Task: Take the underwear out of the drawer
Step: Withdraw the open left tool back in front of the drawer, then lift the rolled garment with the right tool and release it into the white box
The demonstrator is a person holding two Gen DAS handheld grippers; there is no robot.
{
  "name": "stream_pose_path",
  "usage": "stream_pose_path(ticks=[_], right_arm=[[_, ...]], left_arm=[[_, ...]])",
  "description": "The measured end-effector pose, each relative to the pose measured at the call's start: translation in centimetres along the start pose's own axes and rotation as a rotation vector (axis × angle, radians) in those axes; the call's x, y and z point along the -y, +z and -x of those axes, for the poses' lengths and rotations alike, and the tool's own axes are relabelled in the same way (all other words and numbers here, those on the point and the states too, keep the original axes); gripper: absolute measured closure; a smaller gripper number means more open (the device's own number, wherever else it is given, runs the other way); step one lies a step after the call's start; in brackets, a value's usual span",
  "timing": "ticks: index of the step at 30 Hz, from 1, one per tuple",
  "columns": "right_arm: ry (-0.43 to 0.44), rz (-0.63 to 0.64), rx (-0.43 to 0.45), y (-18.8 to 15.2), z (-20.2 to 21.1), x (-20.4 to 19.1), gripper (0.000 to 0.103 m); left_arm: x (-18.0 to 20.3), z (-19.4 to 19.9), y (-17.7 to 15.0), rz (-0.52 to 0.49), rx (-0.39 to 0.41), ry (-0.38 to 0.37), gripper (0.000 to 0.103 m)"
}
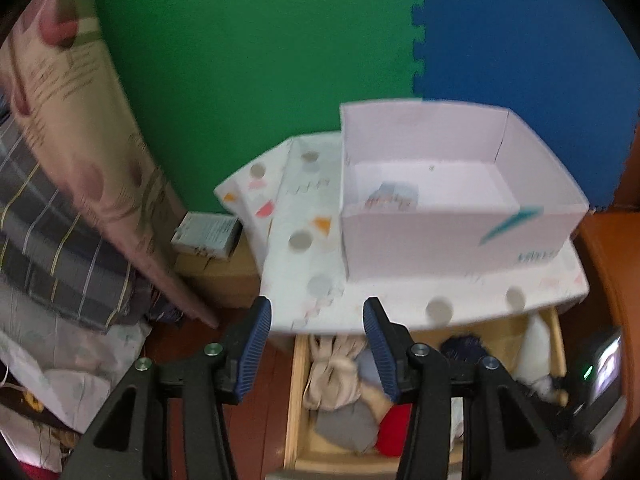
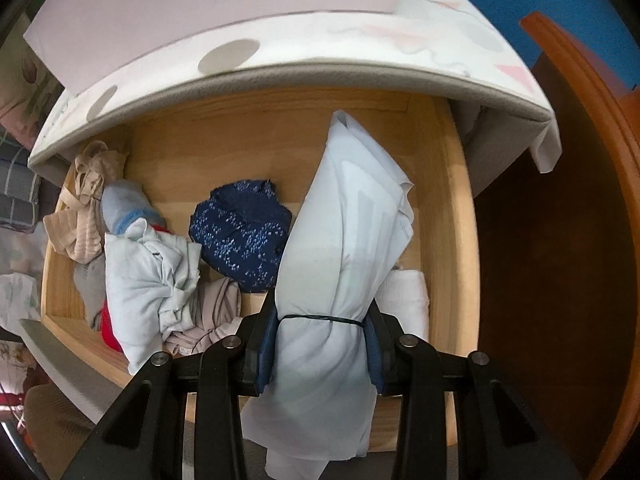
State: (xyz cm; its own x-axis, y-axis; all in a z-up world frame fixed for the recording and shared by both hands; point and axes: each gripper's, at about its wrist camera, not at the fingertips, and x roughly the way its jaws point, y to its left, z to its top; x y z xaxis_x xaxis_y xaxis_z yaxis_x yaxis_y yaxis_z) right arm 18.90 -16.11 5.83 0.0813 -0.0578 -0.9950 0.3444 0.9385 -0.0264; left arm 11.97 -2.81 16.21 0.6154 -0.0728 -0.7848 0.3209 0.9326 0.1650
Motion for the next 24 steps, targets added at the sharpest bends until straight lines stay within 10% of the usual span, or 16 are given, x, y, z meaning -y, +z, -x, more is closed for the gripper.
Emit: stream_pose_path(ticks=[24], right_arm=[[0.032,0.076,0.269,3.5,15.3,2.1,0.072]], left_arm=[[-1.4,-9.6,-12.7,0.204,-0.252,0.005,0.054]])
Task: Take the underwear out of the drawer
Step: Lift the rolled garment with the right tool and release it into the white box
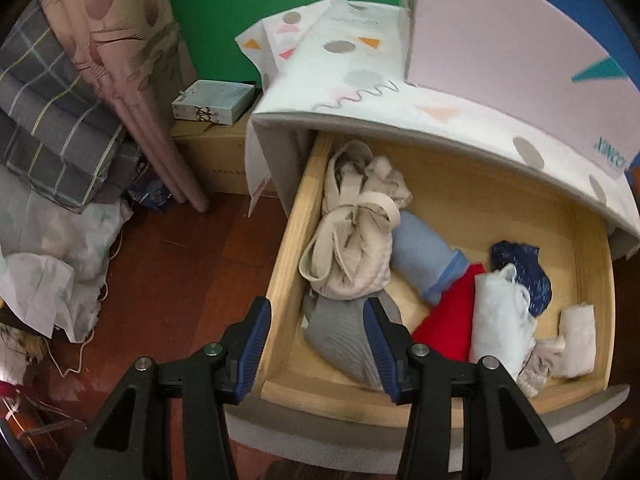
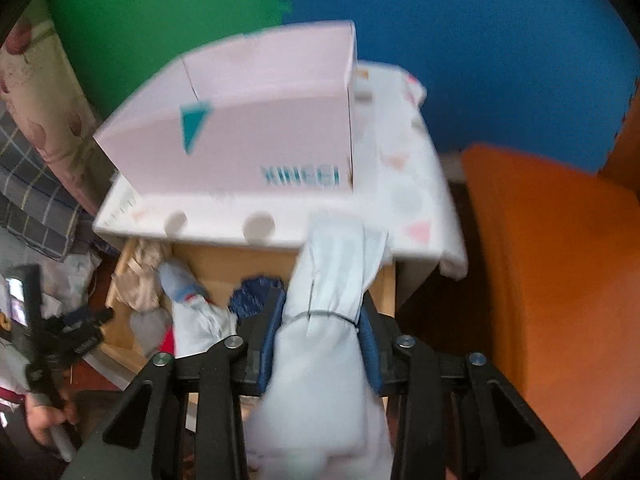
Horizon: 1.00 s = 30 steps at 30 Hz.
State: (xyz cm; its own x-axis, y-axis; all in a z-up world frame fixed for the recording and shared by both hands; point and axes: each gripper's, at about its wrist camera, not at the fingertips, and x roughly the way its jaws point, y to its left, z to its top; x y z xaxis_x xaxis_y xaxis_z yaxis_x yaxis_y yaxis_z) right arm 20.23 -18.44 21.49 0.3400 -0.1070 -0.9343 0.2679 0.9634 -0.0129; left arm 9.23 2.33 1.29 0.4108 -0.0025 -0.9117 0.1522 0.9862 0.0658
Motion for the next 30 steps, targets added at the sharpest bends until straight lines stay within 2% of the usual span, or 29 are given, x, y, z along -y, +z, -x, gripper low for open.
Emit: stream_pose_path(ticks=[5,10,16,22,26,30], right_arm=[[0.037,0.026,0.057,4.2,2.7,-1.2,0.074],[0.072,0.041,0.033,7.1,1.9,-2.7,0.076],[0.05,0.065,0.094,12.6,1.8,-4.5,0.075],[-0.004,0.087,0.088,19.4,-2.7,-6.0,0.075],[-0.035,0.087,0.025,21.1,-7.4,-6.4,0.074],[-0.052,0.069,-0.052,21.0,-11.5,-5.9,0.074]], left_arm=[[-1.0,-0.6,-0.1,0.057,-0.026,-0.011,0.054],[-1.6,-0.6,-0.1,0.084,-0.026,-0.025,0.054],[-1.7,-0.9,-0.1,0.1,-0.044,-0.039,0.054],[-2.4,-1.1,-0.2,0.129,-0.048,-0.054,0.054],[-2.5,-1.2,-0.1,0.133,-0.049,-0.055,0.054],[-2.2,-1.2,-0.1,0.11,-0.048,-0.031,0.054]])
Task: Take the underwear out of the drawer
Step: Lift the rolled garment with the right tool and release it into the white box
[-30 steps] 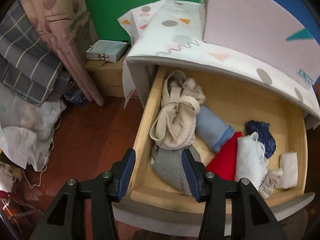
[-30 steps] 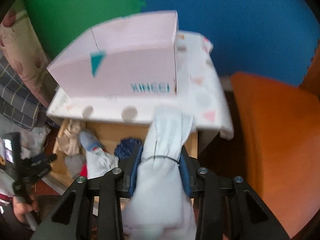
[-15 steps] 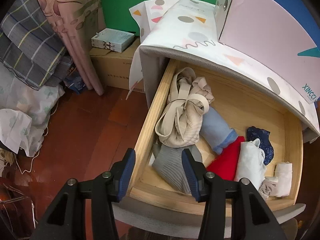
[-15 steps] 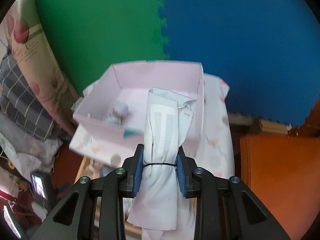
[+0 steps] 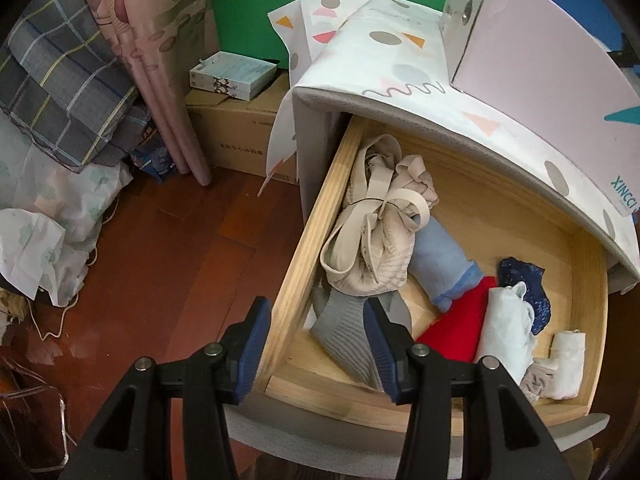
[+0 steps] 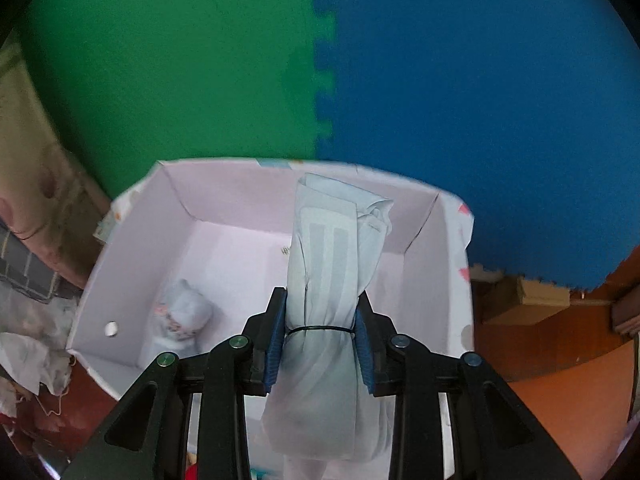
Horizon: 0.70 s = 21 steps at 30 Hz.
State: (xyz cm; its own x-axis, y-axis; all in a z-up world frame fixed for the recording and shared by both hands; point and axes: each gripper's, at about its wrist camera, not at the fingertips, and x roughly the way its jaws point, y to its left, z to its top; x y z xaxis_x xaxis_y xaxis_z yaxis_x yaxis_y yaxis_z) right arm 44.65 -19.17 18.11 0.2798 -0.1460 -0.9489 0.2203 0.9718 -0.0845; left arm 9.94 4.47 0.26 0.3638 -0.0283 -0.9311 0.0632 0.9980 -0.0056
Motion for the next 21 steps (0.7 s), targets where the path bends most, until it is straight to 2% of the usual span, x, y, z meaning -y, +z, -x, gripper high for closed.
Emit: stream_pose_path(ticks=[6,10,16,21], right_arm=[[-0.023,0.012,-0.085,-0.8,-2.9,0.2,0.071],[-0.026,0.002,-0.104,-1.4,-3.4,0.2,0.069],[-0.03,-0.013,-0.069,-1.2,-1.8,0.3,0.067],[0.002,0.012,-0.036,-2.3,1.9,-0.1,0.067]], left_arm=[[0.7,0.0,0.0,-0.032,0.007,0.042,0.054],[0.9,0.0,-0.1,-0.048,0.01,0.051,0.054],[0.8,-0.1,0.0,-0.044,0.003,0.05,0.054],[1.0,-0.2,-0.1,-0.057,0.002,0.051,0.054]])
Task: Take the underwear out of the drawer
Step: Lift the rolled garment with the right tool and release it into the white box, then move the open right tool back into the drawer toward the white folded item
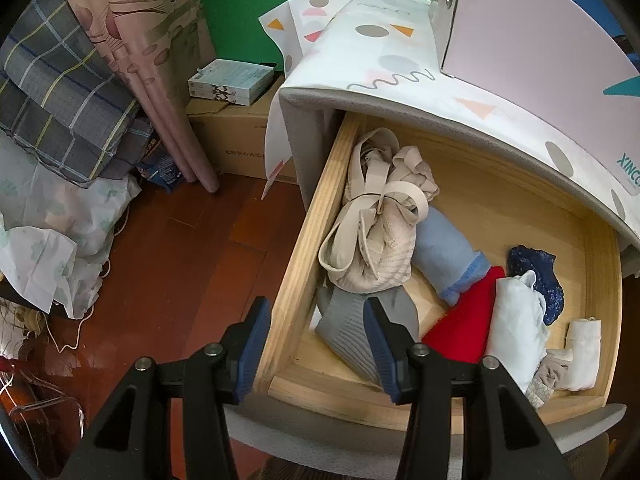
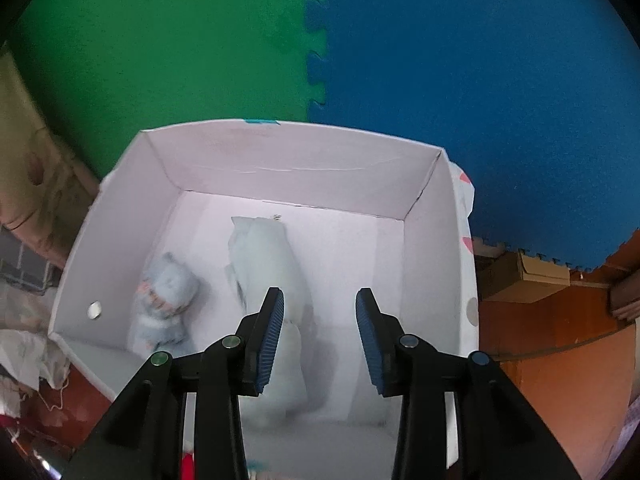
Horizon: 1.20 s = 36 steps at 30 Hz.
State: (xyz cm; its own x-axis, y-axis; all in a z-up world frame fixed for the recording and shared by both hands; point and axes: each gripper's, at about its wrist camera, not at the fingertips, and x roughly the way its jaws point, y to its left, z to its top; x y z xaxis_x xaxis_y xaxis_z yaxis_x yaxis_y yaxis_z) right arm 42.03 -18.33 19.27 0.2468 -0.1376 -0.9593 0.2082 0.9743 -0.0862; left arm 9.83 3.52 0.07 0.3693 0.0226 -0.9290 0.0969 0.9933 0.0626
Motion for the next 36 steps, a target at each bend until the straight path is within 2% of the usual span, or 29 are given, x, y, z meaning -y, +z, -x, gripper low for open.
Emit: stream_pose_path(ticks=[7,11,14,18,23,29,36], right_arm=[[0.049,0.026,0.016,-4.6,5.8,0.7,0.067],[0.076,0.027,-0.008,-9.0,8.1,2.0,0.067],[0.072,0.034,-0.072,-12.6,8.1,2.9,0.067],[0.066,0.036,-0.176,-17.3,6.0,3.7,0.067],[0.087,0.022,-0.311,-21.8,1.0,3.5,0.068],[0.086,-0.005,-0.443,-25.3,-5.6,3.2,0.068],[-0.054,0.091,-0.504,-27.2,-9.5,2.4,0.068]], left_arm=[[-0.1,-0.4,-0.1,0.002,-0.027,-0.025,0.054],[-0.1,-0.6,-0.1,-0.005,-0.044,-0.057,0.054],[-0.1,-0.7,-0.1,-0.001,-0.045,-0.056,0.054],[-0.3,-0.7,-0.1,0.008,-0.049,-0.062,0.054],[-0.5,-1.0,0.0,0.018,-0.065,-0.063,0.054],[-0.7,-1.2,0.0,0.024,-0.074,-0.068,0.054],[-0.7,-1.4,0.1,0.026,-0.08,-0.076,0.054]])
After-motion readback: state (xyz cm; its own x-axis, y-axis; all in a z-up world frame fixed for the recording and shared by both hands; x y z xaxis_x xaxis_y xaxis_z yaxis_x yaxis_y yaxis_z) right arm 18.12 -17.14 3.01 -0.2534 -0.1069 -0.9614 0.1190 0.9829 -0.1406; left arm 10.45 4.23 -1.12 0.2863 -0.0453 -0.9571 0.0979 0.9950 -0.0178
